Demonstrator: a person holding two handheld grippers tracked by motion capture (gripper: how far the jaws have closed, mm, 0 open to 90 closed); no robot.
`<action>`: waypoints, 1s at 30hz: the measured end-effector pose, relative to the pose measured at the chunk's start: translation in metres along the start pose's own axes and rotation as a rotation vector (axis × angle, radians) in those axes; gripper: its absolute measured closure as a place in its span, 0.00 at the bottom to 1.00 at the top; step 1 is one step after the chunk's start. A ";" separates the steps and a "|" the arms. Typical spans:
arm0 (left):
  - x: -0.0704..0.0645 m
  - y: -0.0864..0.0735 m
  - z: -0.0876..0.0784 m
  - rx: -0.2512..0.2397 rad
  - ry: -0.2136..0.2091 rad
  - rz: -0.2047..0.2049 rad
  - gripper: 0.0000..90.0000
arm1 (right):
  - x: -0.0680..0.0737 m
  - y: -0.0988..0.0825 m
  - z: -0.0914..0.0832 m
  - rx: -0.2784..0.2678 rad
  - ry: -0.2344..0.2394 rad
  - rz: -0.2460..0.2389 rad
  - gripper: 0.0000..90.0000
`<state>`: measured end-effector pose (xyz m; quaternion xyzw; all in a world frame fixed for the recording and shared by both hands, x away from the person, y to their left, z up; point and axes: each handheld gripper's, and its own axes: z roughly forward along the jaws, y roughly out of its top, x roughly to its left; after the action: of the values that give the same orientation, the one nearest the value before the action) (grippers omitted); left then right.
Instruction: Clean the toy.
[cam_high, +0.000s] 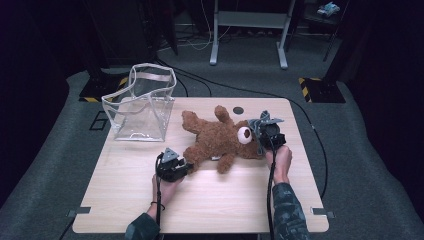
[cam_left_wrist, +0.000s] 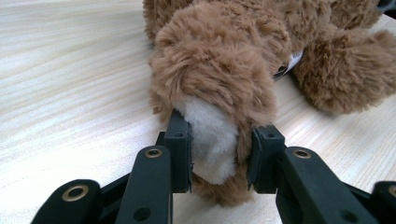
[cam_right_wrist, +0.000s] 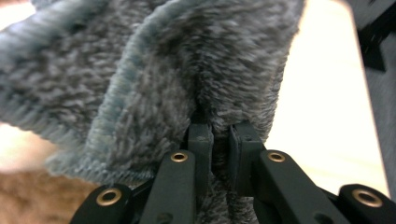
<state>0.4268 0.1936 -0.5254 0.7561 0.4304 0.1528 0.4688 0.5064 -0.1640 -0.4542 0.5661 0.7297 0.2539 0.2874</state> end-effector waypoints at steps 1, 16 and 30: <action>0.000 0.000 0.000 0.001 0.001 0.000 0.73 | -0.001 -0.002 0.000 0.023 -0.001 -0.002 0.91; 0.000 0.000 0.000 0.004 0.002 -0.001 0.72 | -0.023 -0.017 -0.019 -0.042 -0.003 0.053 0.88; 0.000 0.000 0.000 0.004 0.000 0.000 0.71 | 0.017 -0.039 -0.049 -0.088 0.069 -0.033 0.89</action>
<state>0.4271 0.1934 -0.5254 0.7570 0.4307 0.1519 0.4673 0.4425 -0.1587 -0.4490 0.5319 0.7364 0.3002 0.2908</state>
